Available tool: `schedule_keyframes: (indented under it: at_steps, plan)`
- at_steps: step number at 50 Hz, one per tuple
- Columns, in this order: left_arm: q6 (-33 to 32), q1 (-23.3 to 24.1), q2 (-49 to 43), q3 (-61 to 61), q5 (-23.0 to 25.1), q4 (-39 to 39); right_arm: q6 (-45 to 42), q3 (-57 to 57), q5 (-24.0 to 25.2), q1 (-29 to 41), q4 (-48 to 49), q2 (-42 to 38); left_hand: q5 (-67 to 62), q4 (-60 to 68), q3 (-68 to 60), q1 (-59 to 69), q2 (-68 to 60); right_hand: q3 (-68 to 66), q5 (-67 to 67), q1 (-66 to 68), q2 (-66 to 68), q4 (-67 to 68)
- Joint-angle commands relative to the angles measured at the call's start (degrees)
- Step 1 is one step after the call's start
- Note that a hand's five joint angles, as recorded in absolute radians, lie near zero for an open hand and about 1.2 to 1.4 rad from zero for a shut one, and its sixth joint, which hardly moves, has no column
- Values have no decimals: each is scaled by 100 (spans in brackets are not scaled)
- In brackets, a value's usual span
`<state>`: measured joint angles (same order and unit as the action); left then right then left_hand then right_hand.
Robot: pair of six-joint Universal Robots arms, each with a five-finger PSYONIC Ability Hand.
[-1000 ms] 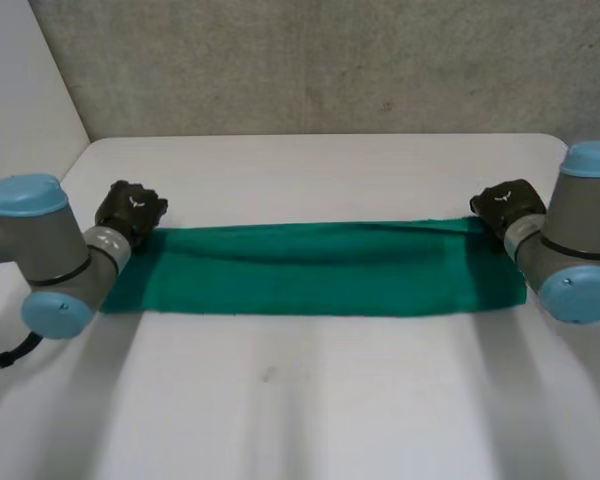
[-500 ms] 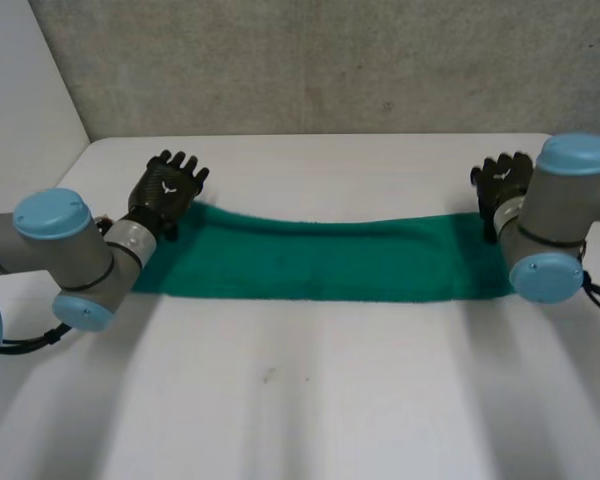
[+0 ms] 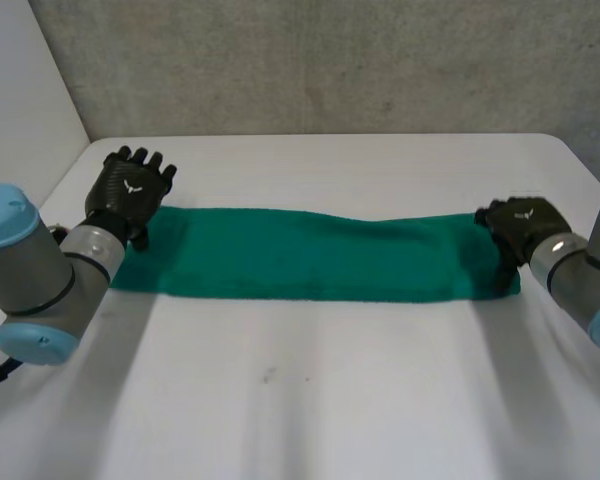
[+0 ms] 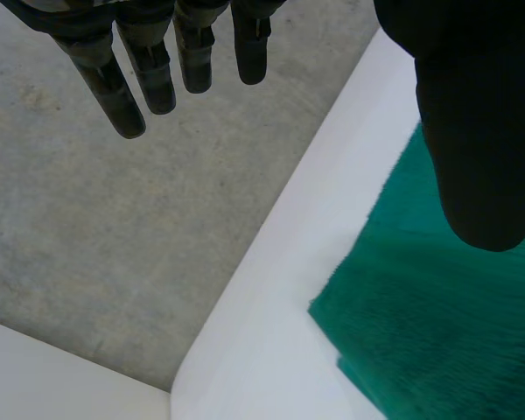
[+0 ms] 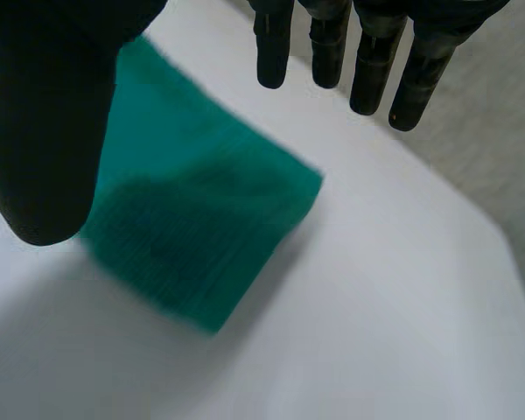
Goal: Fold the towel.
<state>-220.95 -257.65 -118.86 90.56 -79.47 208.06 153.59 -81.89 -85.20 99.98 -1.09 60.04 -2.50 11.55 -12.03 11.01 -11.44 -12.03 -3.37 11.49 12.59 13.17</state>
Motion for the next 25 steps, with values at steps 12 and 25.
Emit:
schedule_keyframes:
  at_steps: [12,25]
  plan:
    - [-1,30,108,340,-16,-2,-259,463,3,-734,373,-871,212,-117,165,-63,106,-6797,-6663,6851,6741,6683]
    - [-1,-75,468,630,-24,-19,-2482,1210,-550,-1719,426,-687,212,-117,165,-63,106,-6797,-6663,6851,6741,6683]
